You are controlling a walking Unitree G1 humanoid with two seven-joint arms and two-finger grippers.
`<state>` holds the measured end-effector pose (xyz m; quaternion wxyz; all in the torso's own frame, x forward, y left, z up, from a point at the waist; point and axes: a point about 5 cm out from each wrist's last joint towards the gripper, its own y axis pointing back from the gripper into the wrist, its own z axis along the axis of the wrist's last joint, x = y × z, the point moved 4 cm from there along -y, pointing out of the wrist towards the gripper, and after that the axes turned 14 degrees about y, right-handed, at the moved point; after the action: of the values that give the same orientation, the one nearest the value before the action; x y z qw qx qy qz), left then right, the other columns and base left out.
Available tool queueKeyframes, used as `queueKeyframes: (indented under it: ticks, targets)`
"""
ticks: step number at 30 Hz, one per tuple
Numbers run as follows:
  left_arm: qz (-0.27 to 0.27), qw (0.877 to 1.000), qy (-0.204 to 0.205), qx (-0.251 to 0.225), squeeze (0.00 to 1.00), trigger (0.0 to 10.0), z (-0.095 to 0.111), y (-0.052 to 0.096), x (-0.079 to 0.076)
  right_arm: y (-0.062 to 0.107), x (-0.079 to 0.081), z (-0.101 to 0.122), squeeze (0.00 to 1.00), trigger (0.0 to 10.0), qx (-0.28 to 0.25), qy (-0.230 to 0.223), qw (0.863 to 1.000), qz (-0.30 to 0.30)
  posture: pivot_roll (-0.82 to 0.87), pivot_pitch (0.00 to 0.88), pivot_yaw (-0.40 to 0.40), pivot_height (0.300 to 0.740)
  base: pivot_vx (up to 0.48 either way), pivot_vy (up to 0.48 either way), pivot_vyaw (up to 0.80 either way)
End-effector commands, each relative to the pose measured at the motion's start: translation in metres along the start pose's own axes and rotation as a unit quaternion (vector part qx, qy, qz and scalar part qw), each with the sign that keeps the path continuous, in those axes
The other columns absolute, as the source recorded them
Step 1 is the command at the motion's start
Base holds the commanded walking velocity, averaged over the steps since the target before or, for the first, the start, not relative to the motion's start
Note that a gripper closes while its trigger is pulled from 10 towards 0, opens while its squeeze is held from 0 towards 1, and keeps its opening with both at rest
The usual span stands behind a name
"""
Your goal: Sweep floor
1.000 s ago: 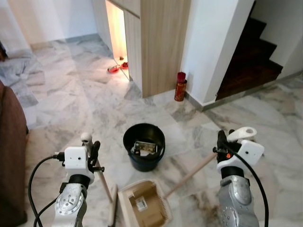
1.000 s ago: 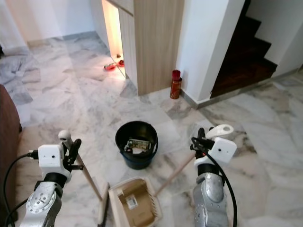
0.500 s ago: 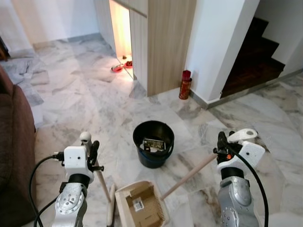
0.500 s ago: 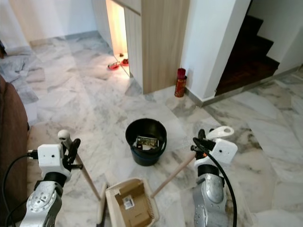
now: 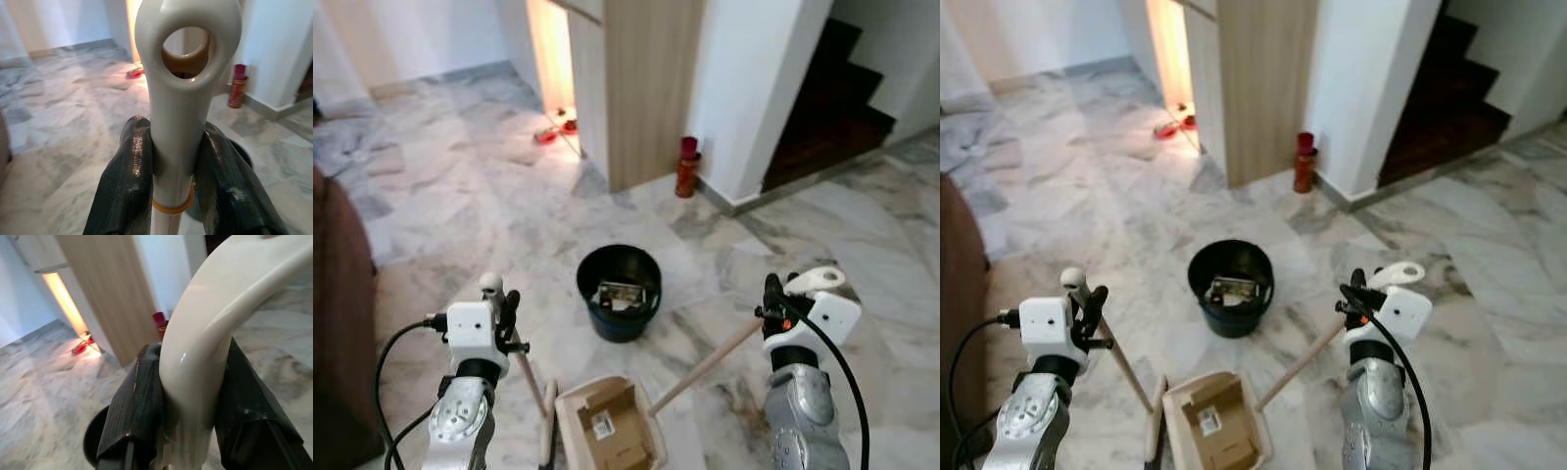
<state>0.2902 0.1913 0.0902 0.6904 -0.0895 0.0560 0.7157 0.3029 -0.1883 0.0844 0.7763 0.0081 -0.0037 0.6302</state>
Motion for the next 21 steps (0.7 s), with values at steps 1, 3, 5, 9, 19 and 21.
queueKeyframes:
  ticks: [1,3,5,9,19,21]
  targets:
    - [-0.011,1.0,-0.003,-0.018,0.0,10.0,0.0089,-0.0036,-0.0057,-0.0023,0.001,0.0068,0.0,10.0,-0.012,-0.013,1.0,0.0,0.02,0.0,0.011,0.74,0.0,0.0,0.0]
    - [-0.011,1.0,-0.003,-0.018,0.0,10.0,0.009,-0.0036,-0.0056,-0.0023,0.0017,0.0067,0.0,10.0,-0.012,-0.013,1.0,0.001,0.02,0.0,0.011,0.74,0.0,0.0,0.0]
    - [-0.011,1.0,-0.004,-0.019,0.0,10.0,0.0091,-0.0037,-0.0054,-0.0023,0.0027,0.0067,0.0,10.0,-0.011,-0.014,1.0,0.003,0.02,0.0,0.012,0.74,0.0,0.0,0.0]
    - [-0.011,1.0,-0.004,-0.019,0.0,10.0,0.0093,-0.0038,-0.0052,-0.0023,0.0032,0.0078,0.0,10.0,-0.015,-0.012,1.0,0.006,0.02,0.0,0.013,0.74,0.0,0.0,-0.6]
    - [-0.01,1.0,-0.001,-0.017,0.0,10.0,0.0087,-0.0036,-0.0052,-0.0015,0.0035,0.0077,0.0,10.0,-0.014,-0.013,1.0,0.006,0.02,0.0,0.013,0.74,0.0,0.0,0.0]
    - [-0.008,1.0,0.001,-0.016,0.0,10.0,0.0083,-0.0036,-0.0049,-0.002,0.003,0.0072,0.0,10.0,-0.012,-0.013,1.0,0.005,0.02,0.0,0.011,0.74,0.0,0.414,0.0]
